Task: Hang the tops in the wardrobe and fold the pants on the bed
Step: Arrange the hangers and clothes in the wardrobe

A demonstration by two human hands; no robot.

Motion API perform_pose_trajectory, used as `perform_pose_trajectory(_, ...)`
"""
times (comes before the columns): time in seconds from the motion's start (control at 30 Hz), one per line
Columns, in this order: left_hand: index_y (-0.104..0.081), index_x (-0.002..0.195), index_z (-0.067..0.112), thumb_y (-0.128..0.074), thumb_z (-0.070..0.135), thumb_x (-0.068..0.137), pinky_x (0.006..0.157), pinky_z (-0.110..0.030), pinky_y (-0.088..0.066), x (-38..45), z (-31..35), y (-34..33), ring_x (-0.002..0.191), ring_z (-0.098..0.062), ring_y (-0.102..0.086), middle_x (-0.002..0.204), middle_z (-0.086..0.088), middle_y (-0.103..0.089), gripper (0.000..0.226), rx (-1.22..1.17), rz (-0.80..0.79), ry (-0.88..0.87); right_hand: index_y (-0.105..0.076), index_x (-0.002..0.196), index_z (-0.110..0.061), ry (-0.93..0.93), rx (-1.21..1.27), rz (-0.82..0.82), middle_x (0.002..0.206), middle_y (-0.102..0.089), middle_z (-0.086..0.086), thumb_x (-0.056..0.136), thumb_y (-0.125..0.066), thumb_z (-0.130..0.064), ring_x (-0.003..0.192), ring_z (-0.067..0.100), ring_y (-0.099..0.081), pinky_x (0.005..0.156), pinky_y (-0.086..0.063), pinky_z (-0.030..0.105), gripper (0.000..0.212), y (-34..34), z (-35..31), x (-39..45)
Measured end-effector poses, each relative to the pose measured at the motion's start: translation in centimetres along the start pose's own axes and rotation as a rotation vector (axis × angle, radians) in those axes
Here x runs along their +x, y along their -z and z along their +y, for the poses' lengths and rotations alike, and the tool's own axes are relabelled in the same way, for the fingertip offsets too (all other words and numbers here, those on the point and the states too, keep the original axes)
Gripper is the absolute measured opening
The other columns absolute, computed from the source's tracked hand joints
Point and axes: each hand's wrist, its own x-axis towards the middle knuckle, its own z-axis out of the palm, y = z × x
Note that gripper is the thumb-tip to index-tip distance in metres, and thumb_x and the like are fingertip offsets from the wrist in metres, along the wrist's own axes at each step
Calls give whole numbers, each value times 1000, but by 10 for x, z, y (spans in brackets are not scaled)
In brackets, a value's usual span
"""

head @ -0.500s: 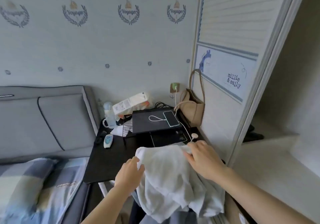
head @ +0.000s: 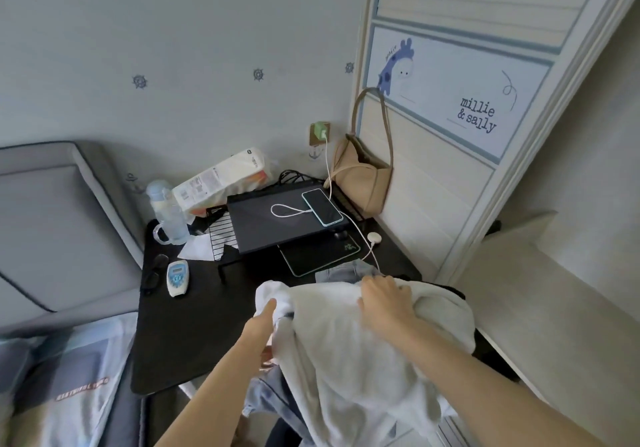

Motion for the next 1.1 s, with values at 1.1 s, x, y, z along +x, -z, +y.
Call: perform_pose_trajectory(1.1,-70,79,30,-67,4,81,75,-22,-46,-261,3,-113,80,-10,-62,87,7,-70,26,643,-805,-991,-64,110,-6,-533,1348,-396,97,-72,14,86,-67,-23,92,27,-69,88,-55,38,30,114,113,-75)
